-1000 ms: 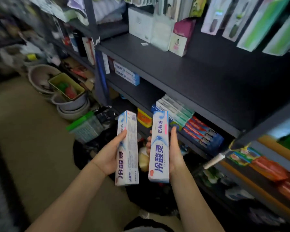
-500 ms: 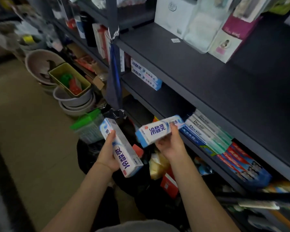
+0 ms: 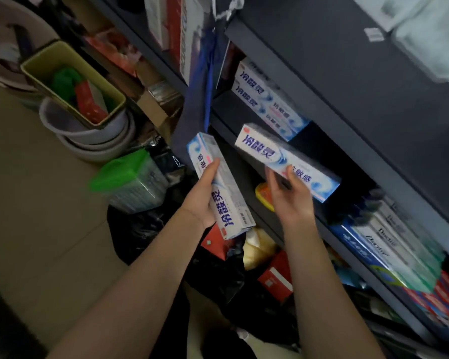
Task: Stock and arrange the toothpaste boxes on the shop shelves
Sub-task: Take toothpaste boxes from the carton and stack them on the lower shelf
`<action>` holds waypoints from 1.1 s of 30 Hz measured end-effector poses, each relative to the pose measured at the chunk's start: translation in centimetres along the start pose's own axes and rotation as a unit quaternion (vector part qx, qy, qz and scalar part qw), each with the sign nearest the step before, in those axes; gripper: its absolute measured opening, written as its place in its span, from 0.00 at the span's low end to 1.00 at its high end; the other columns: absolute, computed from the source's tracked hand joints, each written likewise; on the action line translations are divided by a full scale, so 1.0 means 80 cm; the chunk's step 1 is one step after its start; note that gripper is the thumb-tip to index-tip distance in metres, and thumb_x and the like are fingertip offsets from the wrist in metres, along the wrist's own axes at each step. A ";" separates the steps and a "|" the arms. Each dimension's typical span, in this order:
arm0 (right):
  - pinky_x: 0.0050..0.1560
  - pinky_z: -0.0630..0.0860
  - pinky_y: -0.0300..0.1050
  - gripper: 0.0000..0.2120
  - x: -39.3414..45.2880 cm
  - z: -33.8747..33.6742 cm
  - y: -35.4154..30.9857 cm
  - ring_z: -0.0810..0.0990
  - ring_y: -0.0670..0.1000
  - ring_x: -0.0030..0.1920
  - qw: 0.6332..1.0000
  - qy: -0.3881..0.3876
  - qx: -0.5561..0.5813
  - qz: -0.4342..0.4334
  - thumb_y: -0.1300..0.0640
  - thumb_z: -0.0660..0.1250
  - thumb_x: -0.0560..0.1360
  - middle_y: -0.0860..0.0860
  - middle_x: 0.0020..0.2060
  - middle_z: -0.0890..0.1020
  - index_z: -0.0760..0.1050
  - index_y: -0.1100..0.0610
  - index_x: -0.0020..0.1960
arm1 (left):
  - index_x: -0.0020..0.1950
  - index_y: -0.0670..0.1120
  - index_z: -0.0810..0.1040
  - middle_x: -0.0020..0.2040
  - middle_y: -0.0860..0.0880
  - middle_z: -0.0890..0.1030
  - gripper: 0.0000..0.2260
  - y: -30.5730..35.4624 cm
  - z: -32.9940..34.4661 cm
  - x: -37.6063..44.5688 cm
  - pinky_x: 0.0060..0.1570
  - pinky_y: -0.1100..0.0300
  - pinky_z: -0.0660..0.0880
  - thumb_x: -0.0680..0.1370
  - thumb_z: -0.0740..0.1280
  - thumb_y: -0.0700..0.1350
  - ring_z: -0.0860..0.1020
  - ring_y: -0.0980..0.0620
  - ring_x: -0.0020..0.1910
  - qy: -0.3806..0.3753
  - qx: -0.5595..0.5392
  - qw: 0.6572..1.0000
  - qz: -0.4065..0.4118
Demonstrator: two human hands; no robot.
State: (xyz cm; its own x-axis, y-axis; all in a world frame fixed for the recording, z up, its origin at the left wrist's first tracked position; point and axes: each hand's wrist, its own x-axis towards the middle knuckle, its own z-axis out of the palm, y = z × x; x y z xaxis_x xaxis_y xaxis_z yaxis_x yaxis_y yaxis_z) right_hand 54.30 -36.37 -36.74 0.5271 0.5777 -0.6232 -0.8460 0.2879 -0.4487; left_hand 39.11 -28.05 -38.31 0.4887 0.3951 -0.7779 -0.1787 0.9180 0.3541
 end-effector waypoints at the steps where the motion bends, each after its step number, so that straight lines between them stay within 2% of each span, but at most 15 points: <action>1: 0.63 0.76 0.53 0.12 0.017 0.003 -0.003 0.78 0.59 0.64 1.000 0.010 0.002 -0.014 0.68 0.65 0.76 0.62 0.58 0.81 0.75 0.68 0.59 | 0.65 0.51 0.78 0.56 0.42 0.84 0.22 0.001 0.000 0.013 0.60 0.41 0.76 0.75 0.70 0.60 0.82 0.42 0.55 -0.004 0.005 1.000 -0.007; 4: 0.56 0.80 0.50 0.05 0.059 0.008 -0.006 0.82 0.57 0.54 0.998 0.044 0.021 -0.036 0.69 0.63 0.79 0.60 0.46 0.84 0.77 0.66 0.52 | 0.63 0.52 0.78 0.52 0.44 0.85 0.20 0.000 -0.005 0.042 0.55 0.45 0.78 0.76 0.69 0.60 0.83 0.44 0.52 0.002 0.016 0.999 -0.029; 7: 0.41 0.78 0.40 0.05 0.086 0.007 -0.002 0.81 0.51 0.45 0.996 0.069 -0.034 -0.036 0.68 0.64 0.78 0.53 0.41 0.82 0.77 0.61 0.48 | 0.63 0.51 0.78 0.42 0.47 0.86 0.20 -0.001 -0.010 0.062 0.45 0.52 0.79 0.77 0.67 0.61 0.85 0.48 0.41 -0.006 0.014 0.999 -0.051; 9: 0.37 0.78 0.37 0.05 0.091 0.004 0.001 0.81 0.50 0.40 0.997 0.054 -0.052 -0.037 0.69 0.65 0.76 0.53 0.40 0.82 0.77 0.61 0.49 | 0.62 0.50 0.77 0.38 0.48 0.86 0.19 0.000 -0.009 0.069 0.36 0.56 0.80 0.78 0.66 0.61 0.85 0.50 0.36 -0.013 0.024 0.997 -0.067; 12: 0.44 0.81 0.41 0.10 0.087 -0.006 -0.003 0.84 0.52 0.43 0.997 0.015 -0.056 -0.049 0.65 0.70 0.71 0.54 0.42 0.83 0.76 0.62 0.52 | 0.64 0.49 0.76 0.37 0.48 0.85 0.21 0.001 -0.006 0.078 0.32 0.56 0.80 0.77 0.66 0.60 0.85 0.50 0.34 -0.024 0.047 0.996 -0.068; 15: 0.54 0.80 0.48 0.21 0.073 -0.013 -0.007 0.82 0.56 0.52 0.997 0.004 -0.015 -0.070 0.51 0.72 0.70 0.57 0.51 0.81 0.76 0.61 0.59 | 0.65 0.50 0.76 0.37 0.48 0.85 0.21 0.000 -0.001 0.083 0.33 0.56 0.80 0.77 0.67 0.60 0.84 0.50 0.35 -0.027 0.062 0.996 -0.057; 17: 0.53 0.80 0.49 0.30 0.062 -0.018 -0.012 0.81 0.56 0.52 0.997 0.022 0.031 -0.071 0.41 0.70 0.69 0.59 0.53 0.78 0.74 0.61 0.62 | 0.62 0.52 0.77 0.39 0.49 0.86 0.18 -0.003 0.003 0.085 0.36 0.56 0.80 0.77 0.66 0.60 0.85 0.51 0.37 -0.030 0.074 0.996 -0.048; 18: 0.51 0.80 0.48 0.31 0.058 -0.020 -0.015 0.81 0.55 0.49 0.996 0.038 0.039 -0.073 0.40 0.70 0.69 0.58 0.51 0.77 0.74 0.62 0.62 | 0.60 0.53 0.78 0.39 0.50 0.86 0.15 -0.004 0.005 0.086 0.39 0.55 0.80 0.78 0.66 0.60 0.85 0.52 0.38 -0.032 0.077 0.995 -0.045; 20: 0.47 0.80 0.44 0.29 0.055 -0.025 -0.021 0.80 0.52 0.45 0.993 0.087 0.009 -0.080 0.41 0.70 0.73 0.57 0.48 0.75 0.74 0.63 0.62 | 0.57 0.55 0.77 0.41 0.51 0.86 0.12 -0.008 0.008 0.086 0.41 0.55 0.79 0.78 0.65 0.59 0.85 0.53 0.39 -0.034 0.083 0.995 -0.037; 23: 0.46 0.80 0.43 0.27 0.056 -0.022 -0.023 0.82 0.52 0.46 0.988 0.129 -0.047 -0.077 0.45 0.71 0.75 0.57 0.49 0.78 0.73 0.65 0.63 | 0.59 0.57 0.77 0.43 0.51 0.87 0.13 -0.014 0.007 0.085 0.39 0.56 0.80 0.77 0.66 0.60 0.85 0.53 0.41 -0.035 0.093 0.994 -0.036; 26: 0.49 0.81 0.45 0.27 0.060 -0.010 -0.021 0.84 0.54 0.52 0.991 0.108 -0.067 -0.041 0.47 0.70 0.76 0.59 0.56 0.81 0.72 0.66 0.66 | 0.65 0.54 0.75 0.47 0.50 0.86 0.18 -0.017 0.007 0.082 0.35 0.58 0.81 0.77 0.67 0.58 0.85 0.52 0.42 -0.034 0.106 0.994 -0.022; 29: 0.55 0.81 0.48 0.23 0.059 -0.005 -0.018 0.83 0.57 0.57 0.998 0.061 -0.014 0.004 0.55 0.68 0.77 0.62 0.59 0.81 0.71 0.67 0.67 | 0.67 0.52 0.74 0.54 0.47 0.84 0.19 -0.016 0.006 0.076 0.36 0.57 0.81 0.78 0.68 0.54 0.85 0.51 0.45 -0.033 0.128 0.991 0.016; 31: 0.56 0.81 0.48 0.17 0.050 -0.005 -0.019 0.83 0.58 0.57 0.998 0.043 0.031 0.023 0.61 0.65 0.79 0.63 0.57 0.82 0.72 0.68 0.65 | 0.67 0.49 0.75 0.54 0.47 0.84 0.18 -0.014 0.005 0.075 0.39 0.57 0.81 0.78 0.70 0.49 0.85 0.50 0.47 -0.037 0.153 0.986 0.056; 33: 0.48 0.81 0.44 0.16 0.040 -0.006 -0.016 0.85 0.53 0.50 0.999 0.043 -0.017 0.028 0.61 0.64 0.79 0.59 0.53 0.84 0.74 0.65 0.65 | 0.64 0.47 0.76 0.52 0.48 0.84 0.19 -0.014 0.003 0.077 0.42 0.58 0.79 0.75 0.74 0.45 0.84 0.51 0.48 -0.041 0.212 0.970 0.115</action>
State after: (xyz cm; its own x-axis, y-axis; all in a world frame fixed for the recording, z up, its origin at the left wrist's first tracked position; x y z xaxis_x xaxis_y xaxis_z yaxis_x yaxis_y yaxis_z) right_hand 57.15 -35.26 -38.46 0.4855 0.5237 -0.7000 -0.8717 0.2294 -0.4330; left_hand 42.50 -26.64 -43.34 0.5467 0.5678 -0.6154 0.0670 0.7029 0.7081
